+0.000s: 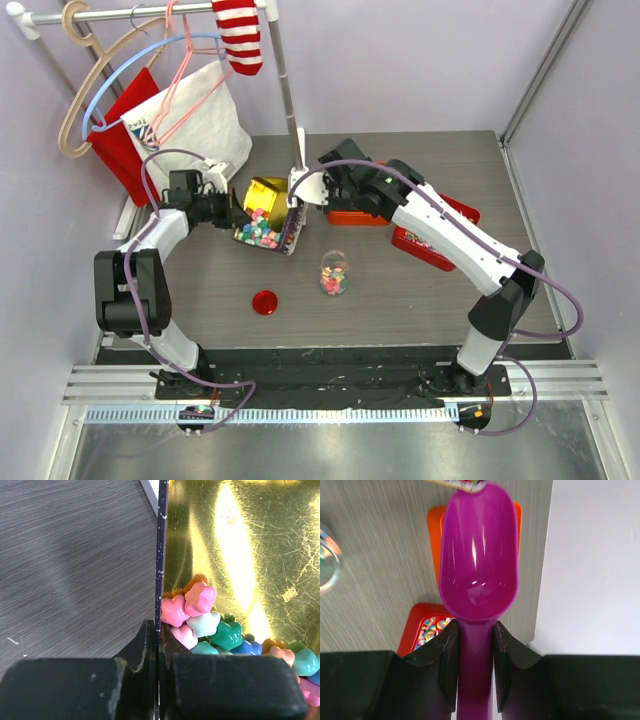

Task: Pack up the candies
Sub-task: Adjust the storage box.

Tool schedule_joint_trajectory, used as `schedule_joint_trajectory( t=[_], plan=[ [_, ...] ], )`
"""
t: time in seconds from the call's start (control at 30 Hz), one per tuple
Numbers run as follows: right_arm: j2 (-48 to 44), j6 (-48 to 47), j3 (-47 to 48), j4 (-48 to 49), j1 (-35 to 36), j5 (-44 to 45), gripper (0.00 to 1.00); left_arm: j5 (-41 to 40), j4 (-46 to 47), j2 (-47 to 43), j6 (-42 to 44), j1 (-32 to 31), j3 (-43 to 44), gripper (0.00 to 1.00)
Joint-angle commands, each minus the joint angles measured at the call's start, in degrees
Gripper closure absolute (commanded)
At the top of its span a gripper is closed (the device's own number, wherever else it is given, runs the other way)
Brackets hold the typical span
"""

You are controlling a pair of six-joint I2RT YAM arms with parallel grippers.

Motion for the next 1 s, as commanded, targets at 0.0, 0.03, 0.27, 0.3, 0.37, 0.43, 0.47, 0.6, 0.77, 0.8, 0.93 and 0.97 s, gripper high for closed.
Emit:
schedule_joint_trajectory(
  t=[0.0, 0.03, 0.27, 0.3, 0.37, 0.43, 0.47, 0.6, 0.77, 0.8, 0.93, 0.97],
  plan=[
    [-0.5, 3.9, 8.8, -2.4, 1.3, -9.3, 0.99, 1.6, 3.2, -2.0, -1.5, 0.2, 0.4, 1.0],
    [-0.4, 4.0, 9.1, -2.7, 1.4, -9.4, 0.99, 1.7, 3.3, -2.1, -1.5, 0.2, 0.5, 1.0],
    [0.4, 4.0, 9.0, -2.1, 1.7, -8.2, 0.99, 1.5, 3.1, -2.2, -1.2, 0.2, -0.1, 1.0],
    [0.2, 3.6, 8.2, -1.3, 1.8, -4.4, 0.99, 1.1, 3.2, -2.2, -1.1, 0.2, -0.2, 1.0],
    [-0.3, 1.6, 5.9, 1.2, 1.4, -0.5, 0.99, 0.4, 3.1, -2.4, -1.0, 0.2, -0.3, 1.0],
    [-0.8, 0.7, 5.5, 2.7, 0.1, 2.3, 0.99, -1.6, 2.7, -2.7, -0.5, 0.2, -0.3, 1.0],
    [-1.0, 0.3, 5.7, 3.0, -0.4, 2.8, 0.99, -2.5, 2.6, -2.8, -0.3, 0.2, -0.3, 1.0],
    [-1.8, -1.5, 7.6, 3.4, -0.7, 4.3, 0.99, -6.9, 2.0, -2.8, 1.0, 0.2, -0.1, 1.0],
    [-0.7, -3.7, 11.2, 1.4, 2.5, 6.2, 0.99, -16.1, 1.5, -2.8, 4.0, -0.7, 0.1, 1.0],
    [-0.5, -4.0, 11.6, 0.7, 3.1, 6.3, 0.99, -17.3, 1.5, -3.3, 4.5, -0.9, 0.0, 1.0],
    [2.2, -4.4, 14.1, -0.7, 6.5, 6.6, 0.99, -22.8, 2.2, -4.5, 6.0, -2.5, -1.3, 1.0],
    [2.9, -4.6, 14.5, -1.3, 7.2, 6.6, 0.99, -24.4, 2.4, -4.7, 6.6, -3.4, -1.6, 1.0]
  ],
)
